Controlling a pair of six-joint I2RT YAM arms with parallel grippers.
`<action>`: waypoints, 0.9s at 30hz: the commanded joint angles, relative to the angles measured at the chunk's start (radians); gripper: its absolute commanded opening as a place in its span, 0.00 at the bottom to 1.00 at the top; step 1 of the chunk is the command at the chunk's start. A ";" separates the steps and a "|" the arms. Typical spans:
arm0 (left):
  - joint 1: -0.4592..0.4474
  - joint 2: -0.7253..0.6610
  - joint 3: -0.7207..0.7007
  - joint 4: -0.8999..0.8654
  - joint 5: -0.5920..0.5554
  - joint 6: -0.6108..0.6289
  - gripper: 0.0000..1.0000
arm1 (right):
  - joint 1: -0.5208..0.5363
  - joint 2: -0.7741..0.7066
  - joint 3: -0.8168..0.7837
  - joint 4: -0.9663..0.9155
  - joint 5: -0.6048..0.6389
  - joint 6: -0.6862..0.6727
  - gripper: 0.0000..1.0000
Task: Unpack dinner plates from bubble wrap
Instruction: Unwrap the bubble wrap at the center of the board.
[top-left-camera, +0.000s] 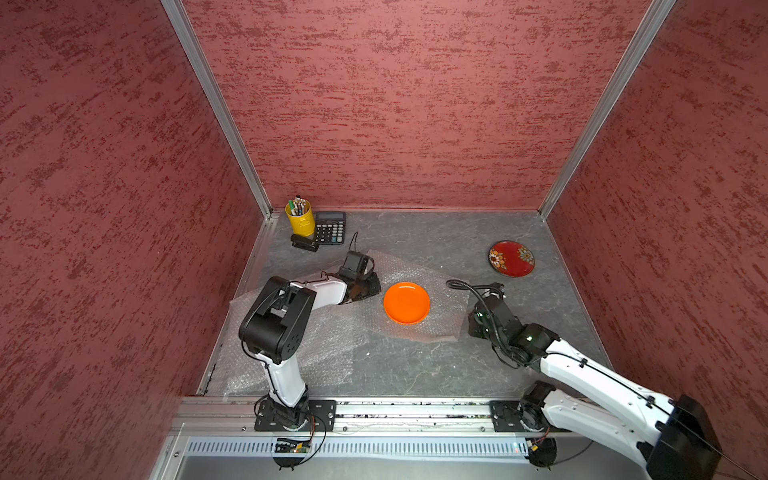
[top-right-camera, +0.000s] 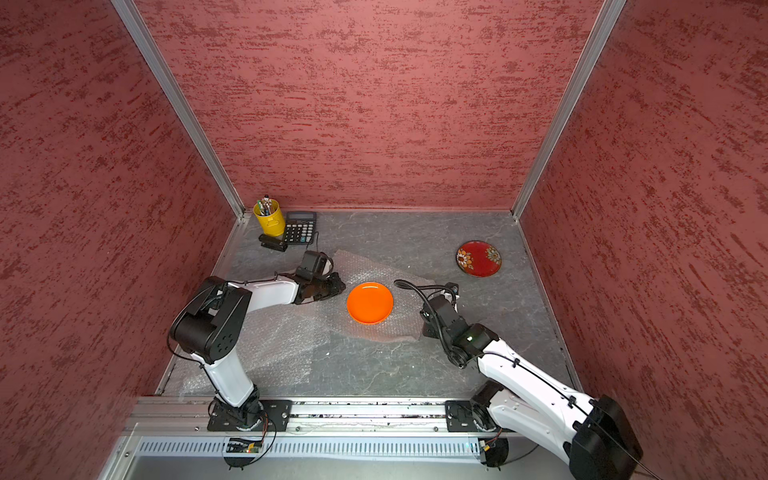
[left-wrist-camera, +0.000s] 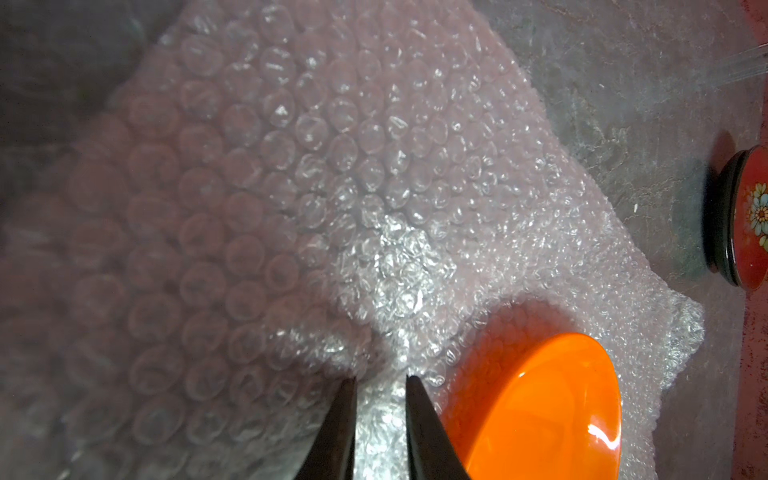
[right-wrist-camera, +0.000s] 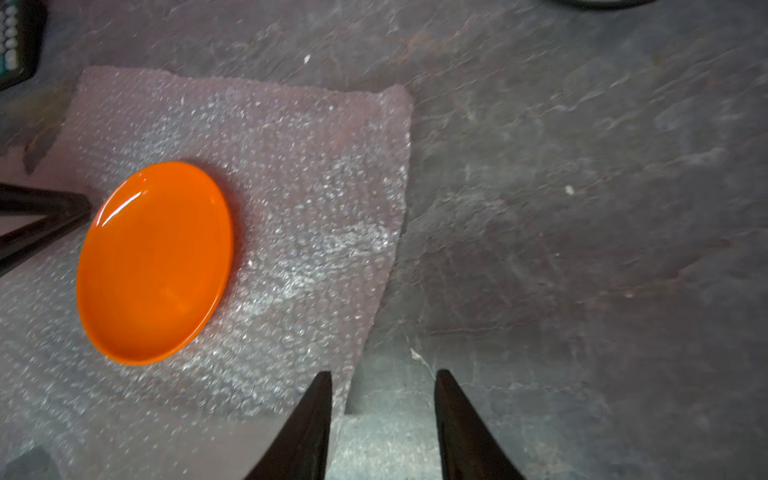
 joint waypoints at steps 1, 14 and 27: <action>-0.004 0.013 -0.039 -0.109 -0.039 -0.013 0.24 | 0.006 -0.004 0.023 0.078 0.033 -0.067 0.44; -0.014 -0.024 -0.065 -0.099 -0.024 -0.007 0.24 | 0.006 0.319 0.013 0.412 -0.404 -0.195 0.40; -0.022 -0.081 -0.111 -0.121 -0.071 -0.012 0.24 | 0.005 0.559 0.076 0.388 -0.191 -0.207 0.38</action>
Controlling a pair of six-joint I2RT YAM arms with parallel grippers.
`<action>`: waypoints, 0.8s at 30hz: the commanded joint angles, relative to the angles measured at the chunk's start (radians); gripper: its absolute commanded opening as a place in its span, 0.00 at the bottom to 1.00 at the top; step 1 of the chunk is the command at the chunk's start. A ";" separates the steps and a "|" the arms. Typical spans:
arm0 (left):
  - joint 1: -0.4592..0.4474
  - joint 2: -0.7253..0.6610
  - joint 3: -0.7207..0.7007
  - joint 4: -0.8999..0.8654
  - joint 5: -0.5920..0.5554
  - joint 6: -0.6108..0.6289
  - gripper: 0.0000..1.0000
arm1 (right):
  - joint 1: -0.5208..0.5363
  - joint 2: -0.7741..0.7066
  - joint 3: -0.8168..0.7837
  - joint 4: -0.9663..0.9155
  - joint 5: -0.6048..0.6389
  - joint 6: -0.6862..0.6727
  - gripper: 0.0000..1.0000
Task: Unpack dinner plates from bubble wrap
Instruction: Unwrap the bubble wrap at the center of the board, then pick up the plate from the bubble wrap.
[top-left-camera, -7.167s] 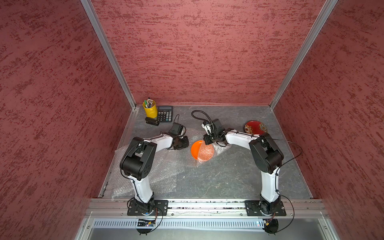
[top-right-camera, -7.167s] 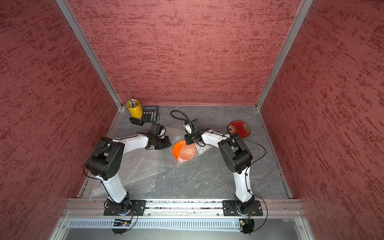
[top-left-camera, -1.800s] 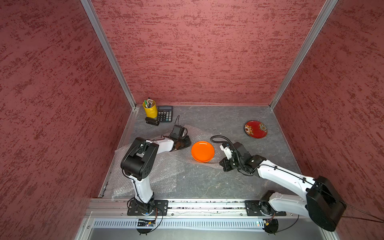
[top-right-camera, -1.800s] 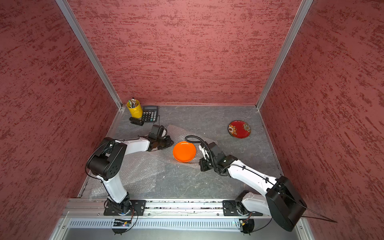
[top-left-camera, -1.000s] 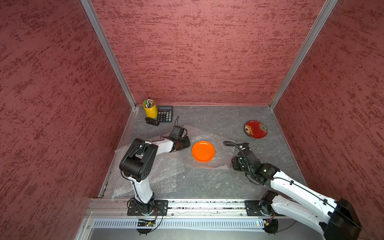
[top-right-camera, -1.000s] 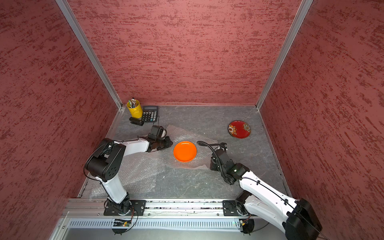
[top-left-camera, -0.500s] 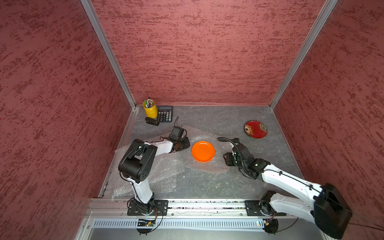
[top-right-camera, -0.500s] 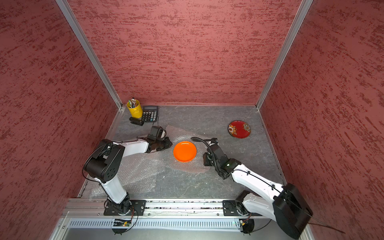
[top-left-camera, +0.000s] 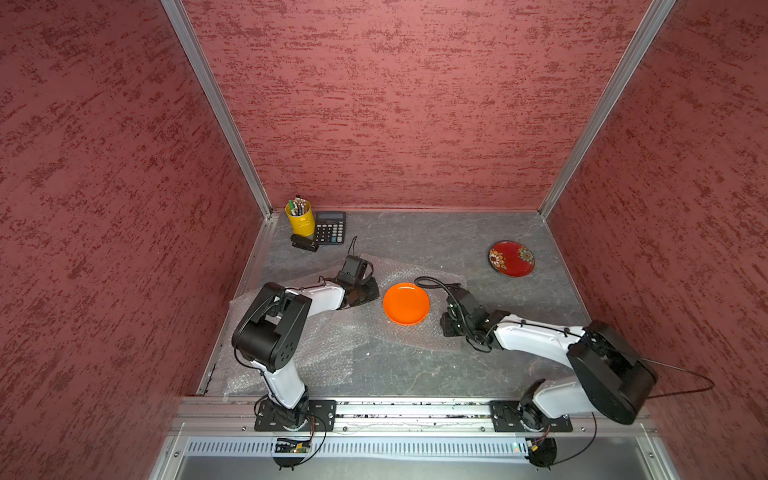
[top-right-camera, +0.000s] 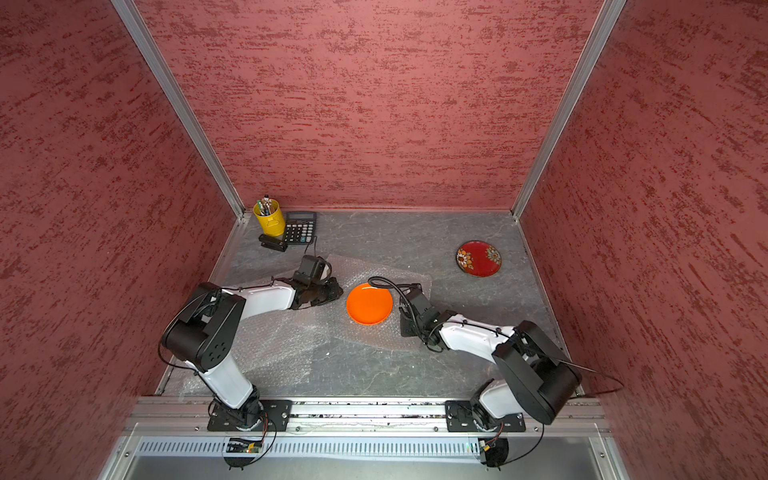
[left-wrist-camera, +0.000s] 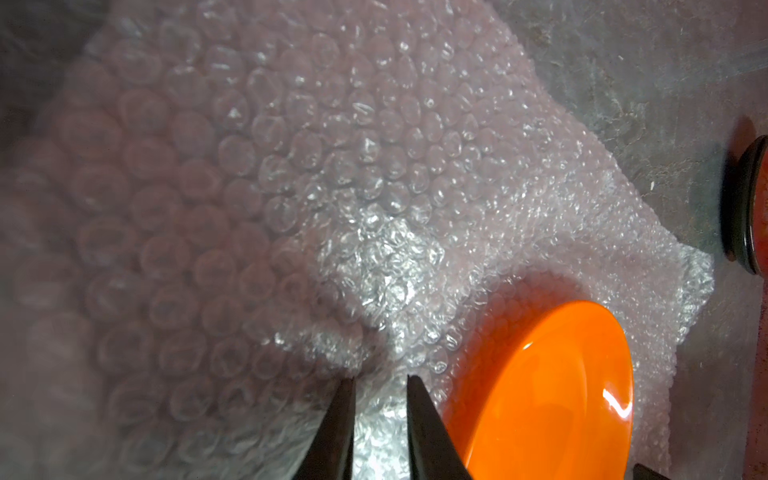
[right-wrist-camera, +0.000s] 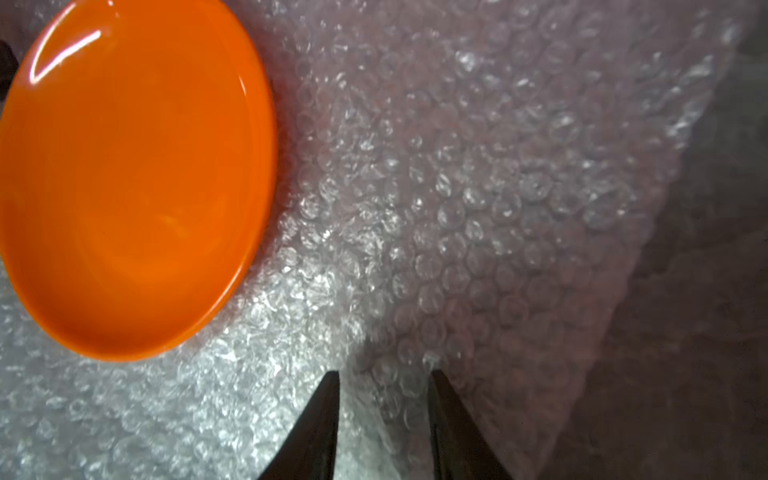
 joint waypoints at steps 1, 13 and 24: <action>-0.005 -0.015 -0.048 -0.093 -0.044 0.001 0.24 | 0.004 0.053 0.038 0.009 0.097 -0.014 0.38; -0.005 -0.046 -0.090 -0.065 -0.029 -0.012 0.27 | -0.028 -0.051 0.097 0.011 0.053 -0.061 0.43; -0.004 -0.044 -0.090 -0.062 -0.037 -0.009 0.26 | -0.164 0.045 0.145 0.210 -0.328 -0.063 0.37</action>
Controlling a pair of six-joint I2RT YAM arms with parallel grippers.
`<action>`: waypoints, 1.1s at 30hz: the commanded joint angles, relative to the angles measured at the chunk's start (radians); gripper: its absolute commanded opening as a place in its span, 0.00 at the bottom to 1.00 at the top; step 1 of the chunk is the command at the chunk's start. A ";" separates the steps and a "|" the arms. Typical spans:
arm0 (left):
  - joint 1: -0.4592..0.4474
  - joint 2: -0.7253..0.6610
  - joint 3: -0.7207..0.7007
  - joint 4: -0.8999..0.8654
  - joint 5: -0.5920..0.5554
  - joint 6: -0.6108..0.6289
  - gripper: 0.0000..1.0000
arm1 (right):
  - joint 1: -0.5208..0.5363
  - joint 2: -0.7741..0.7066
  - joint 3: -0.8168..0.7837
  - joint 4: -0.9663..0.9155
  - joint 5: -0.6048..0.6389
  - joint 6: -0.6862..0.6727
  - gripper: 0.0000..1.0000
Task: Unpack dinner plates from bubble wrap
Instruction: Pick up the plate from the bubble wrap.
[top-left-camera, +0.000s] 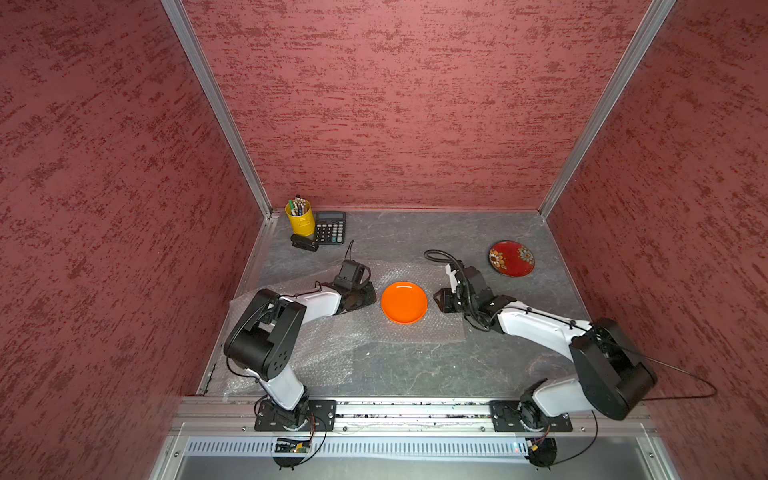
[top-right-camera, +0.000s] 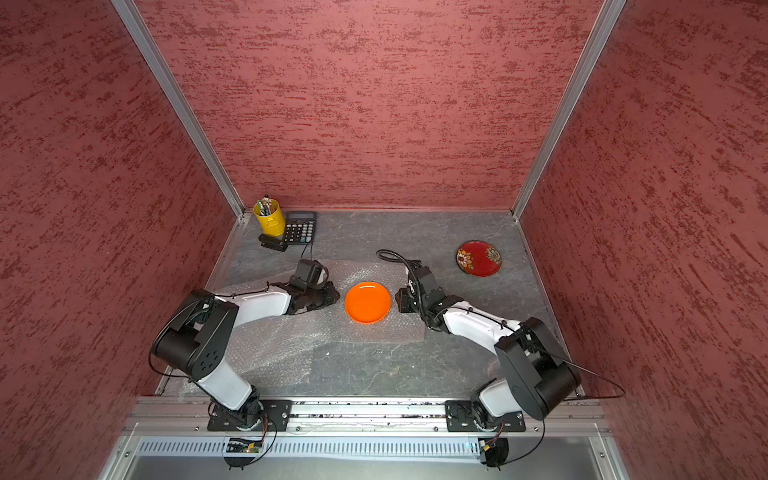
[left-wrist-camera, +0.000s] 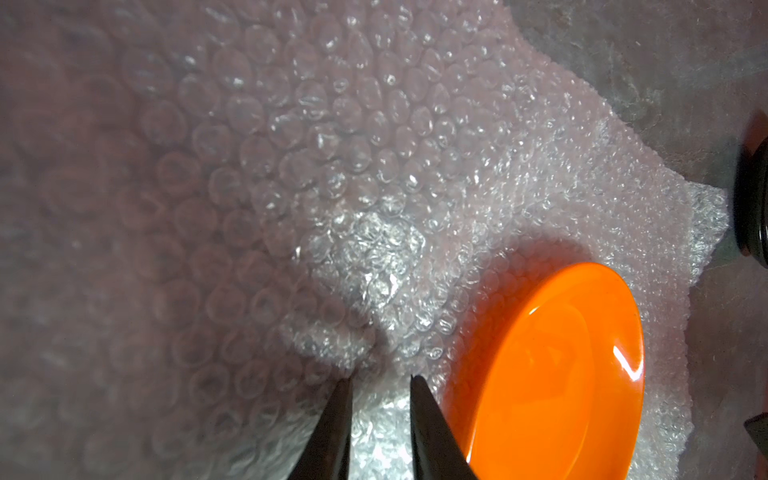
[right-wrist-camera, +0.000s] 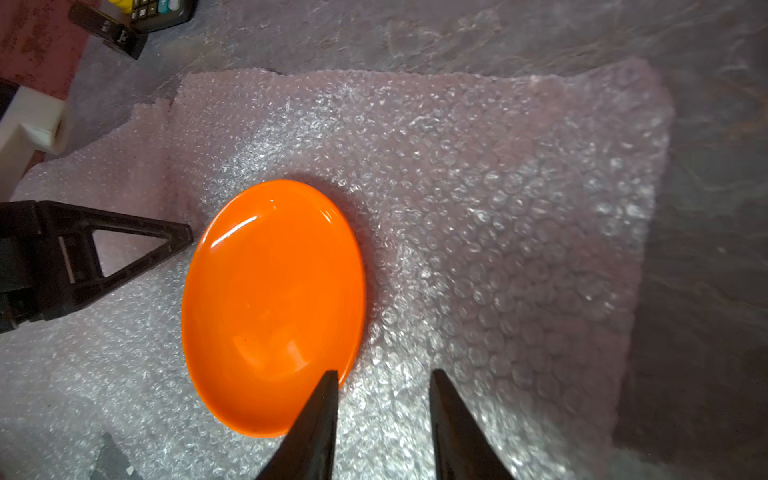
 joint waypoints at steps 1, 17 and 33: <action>-0.004 0.012 -0.031 -0.064 -0.018 -0.004 0.27 | -0.026 0.039 0.038 0.093 -0.127 0.011 0.37; -0.004 0.021 -0.025 -0.068 -0.020 0.000 0.26 | -0.047 0.201 0.082 0.157 -0.208 0.013 0.33; -0.004 0.029 -0.027 -0.068 -0.024 0.002 0.26 | -0.047 0.271 0.068 0.231 -0.276 0.034 0.26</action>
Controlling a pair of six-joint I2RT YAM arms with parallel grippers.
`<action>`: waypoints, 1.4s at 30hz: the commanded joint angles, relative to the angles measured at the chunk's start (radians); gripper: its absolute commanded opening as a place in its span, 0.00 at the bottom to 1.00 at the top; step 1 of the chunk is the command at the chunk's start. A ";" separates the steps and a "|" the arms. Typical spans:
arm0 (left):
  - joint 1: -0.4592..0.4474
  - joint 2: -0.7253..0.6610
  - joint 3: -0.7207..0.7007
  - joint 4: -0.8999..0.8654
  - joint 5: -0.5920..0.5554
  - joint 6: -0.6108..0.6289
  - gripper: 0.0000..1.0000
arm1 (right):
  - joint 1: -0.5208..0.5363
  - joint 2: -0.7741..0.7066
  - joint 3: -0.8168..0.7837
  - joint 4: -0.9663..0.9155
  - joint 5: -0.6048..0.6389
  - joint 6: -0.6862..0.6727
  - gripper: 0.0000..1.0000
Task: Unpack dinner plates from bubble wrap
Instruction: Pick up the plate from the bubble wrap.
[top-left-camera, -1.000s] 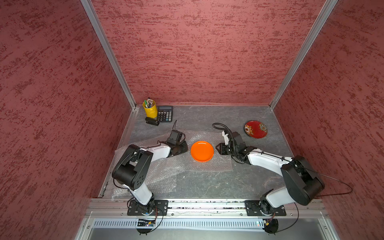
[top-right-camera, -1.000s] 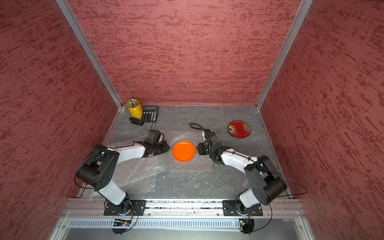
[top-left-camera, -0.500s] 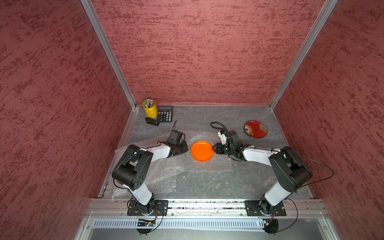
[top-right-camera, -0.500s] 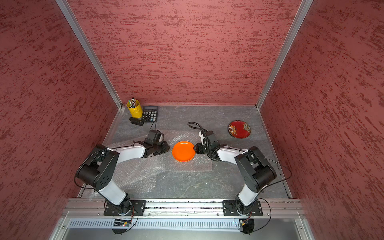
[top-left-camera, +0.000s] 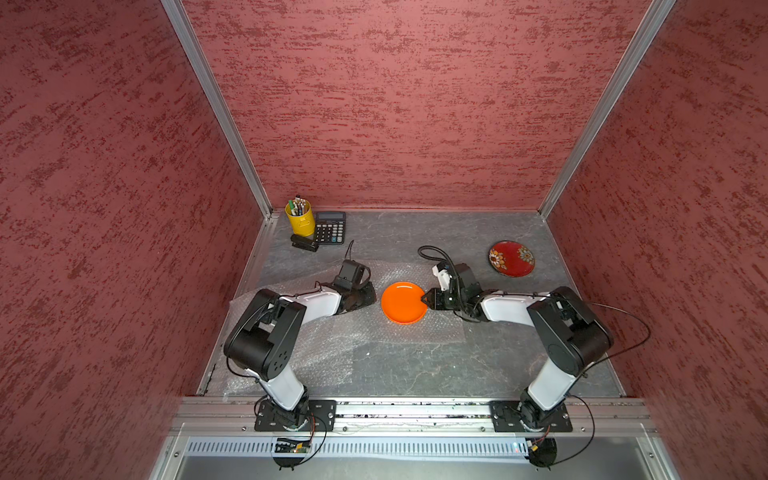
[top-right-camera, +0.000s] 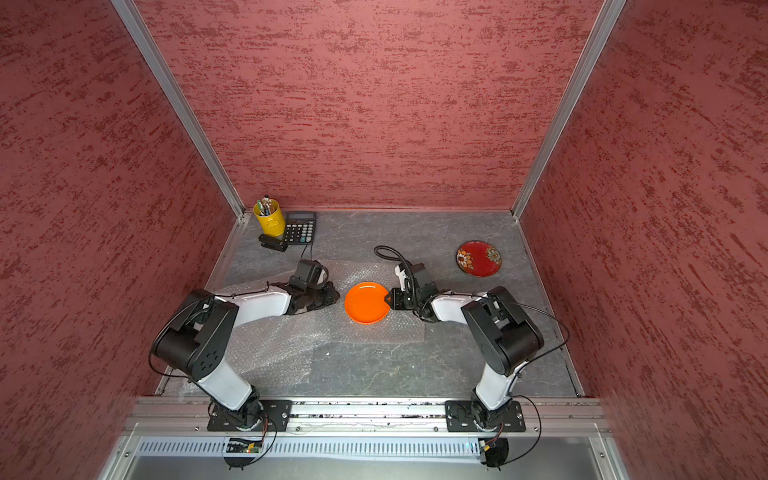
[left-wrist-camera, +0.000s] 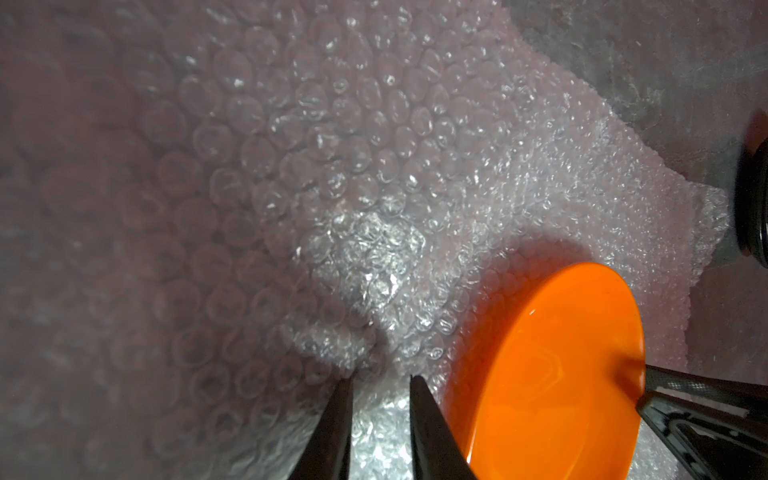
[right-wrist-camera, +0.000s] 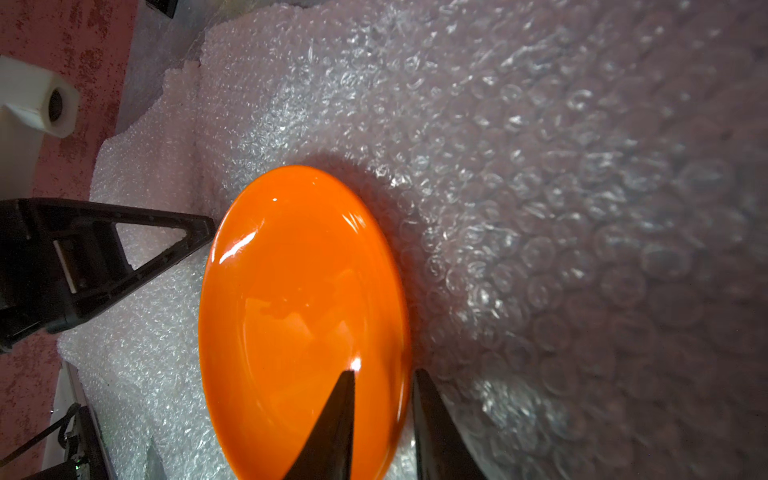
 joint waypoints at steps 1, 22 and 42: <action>-0.004 0.030 -0.027 -0.067 -0.026 0.002 0.26 | -0.002 0.017 0.012 0.054 -0.030 0.016 0.26; -0.004 0.040 -0.027 -0.081 -0.042 0.015 0.26 | -0.056 -0.034 -0.104 0.253 -0.143 0.121 0.02; -0.010 0.025 -0.031 -0.074 -0.050 -0.017 0.27 | -0.305 -0.225 -0.173 0.387 -0.270 0.204 0.00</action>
